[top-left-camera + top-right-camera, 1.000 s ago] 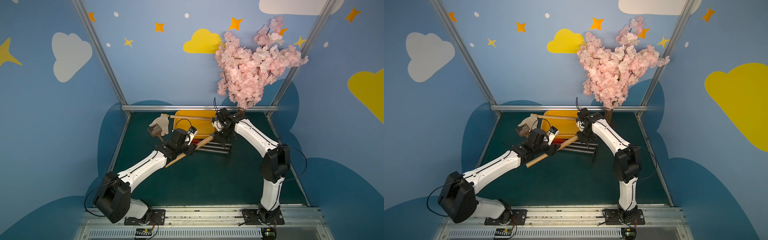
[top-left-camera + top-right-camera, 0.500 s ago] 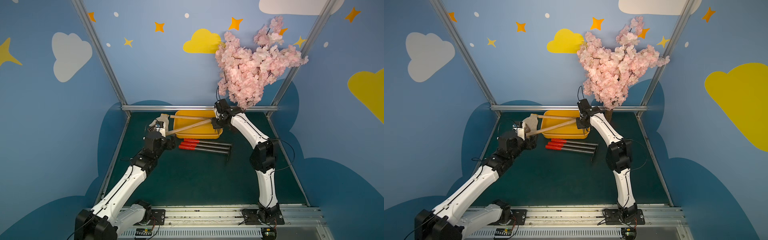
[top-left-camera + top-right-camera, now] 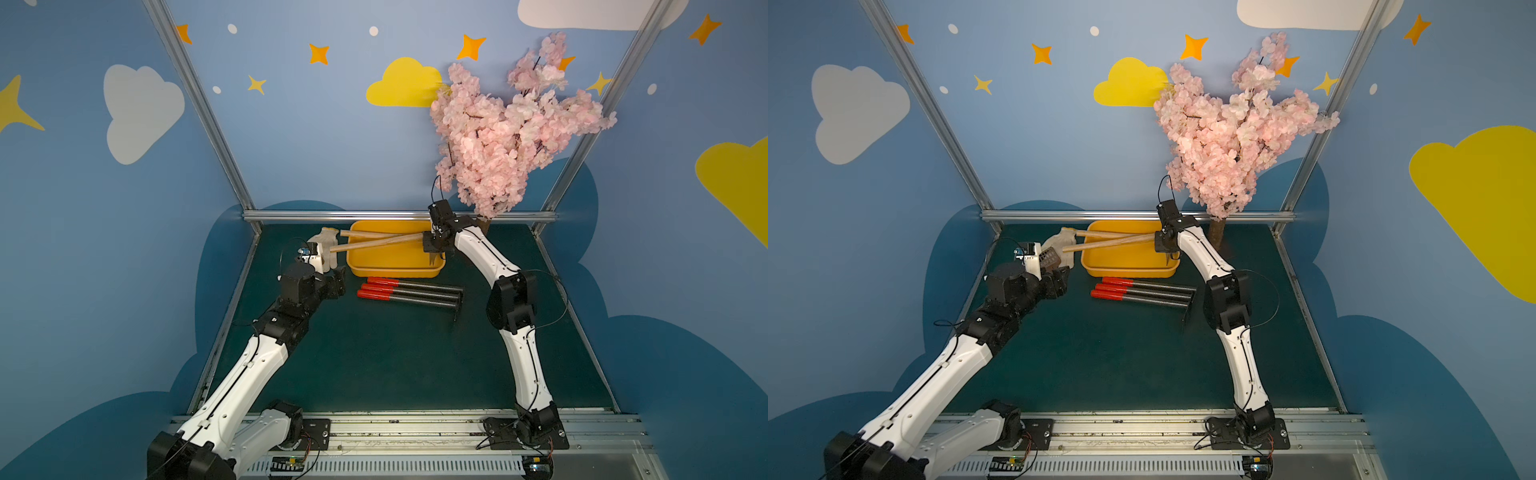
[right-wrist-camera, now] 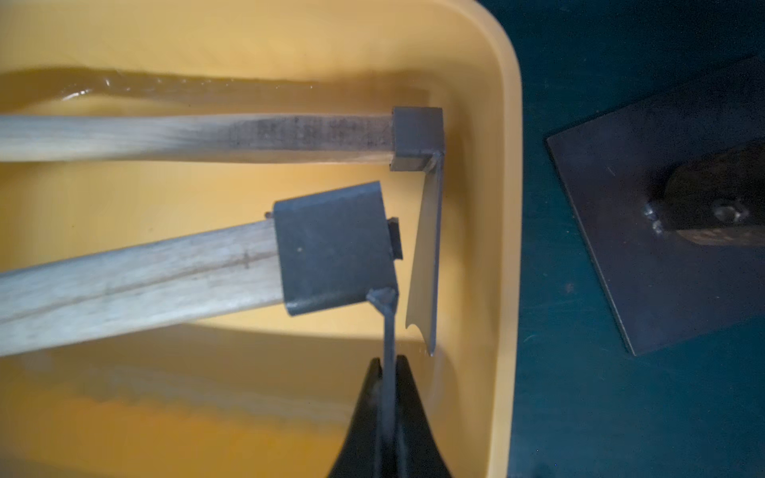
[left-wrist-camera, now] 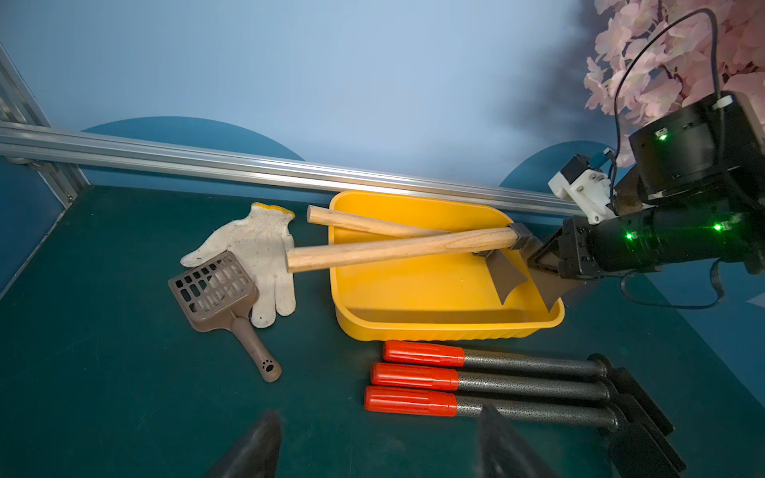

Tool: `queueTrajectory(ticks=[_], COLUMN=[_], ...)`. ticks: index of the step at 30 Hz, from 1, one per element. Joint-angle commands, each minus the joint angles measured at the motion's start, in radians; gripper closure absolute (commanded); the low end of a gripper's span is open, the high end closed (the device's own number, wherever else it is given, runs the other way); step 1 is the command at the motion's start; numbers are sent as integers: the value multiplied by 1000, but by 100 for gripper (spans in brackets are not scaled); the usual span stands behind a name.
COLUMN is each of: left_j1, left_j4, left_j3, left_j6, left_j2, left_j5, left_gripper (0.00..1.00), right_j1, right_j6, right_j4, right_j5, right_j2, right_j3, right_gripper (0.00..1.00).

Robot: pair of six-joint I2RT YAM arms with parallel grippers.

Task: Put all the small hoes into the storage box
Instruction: Place the hoe in the storage box.

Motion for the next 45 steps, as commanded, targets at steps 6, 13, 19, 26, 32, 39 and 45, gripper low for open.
queueTrajectory(ticks=[6, 13, 19, 26, 32, 39, 45], left_j1=[8, 12, 14, 17, 18, 20, 20], left_j4=[-21, -26, -18, -4, -10, -8, -7], left_j3=[2, -4, -10, -26, -28, -30, -31], left_j6=[-13, -13, -17, -26, -22, -20, -17], left_j2=[-19, -26, -23, -16, -20, -8, -1], left_j5=[14, 9, 12, 25, 20, 23, 25], left_gripper=[30, 30, 30, 30, 30, 30, 31], right_j1=[-7, -7, -6, -9, -12, -32, -45], right_j6=[70, 71, 80, 97, 101, 92, 97], right_j4=[129, 148, 200, 232, 243, 243, 243], right_j5=[-39, -52, -76, -32, -2, 21, 15], right_j2=[31, 73, 35, 24, 56, 86, 109], right_j3=[-1, 1, -107, -175, -138, -80, -52], right_gripper=[100, 100, 100, 100, 100, 100, 100])
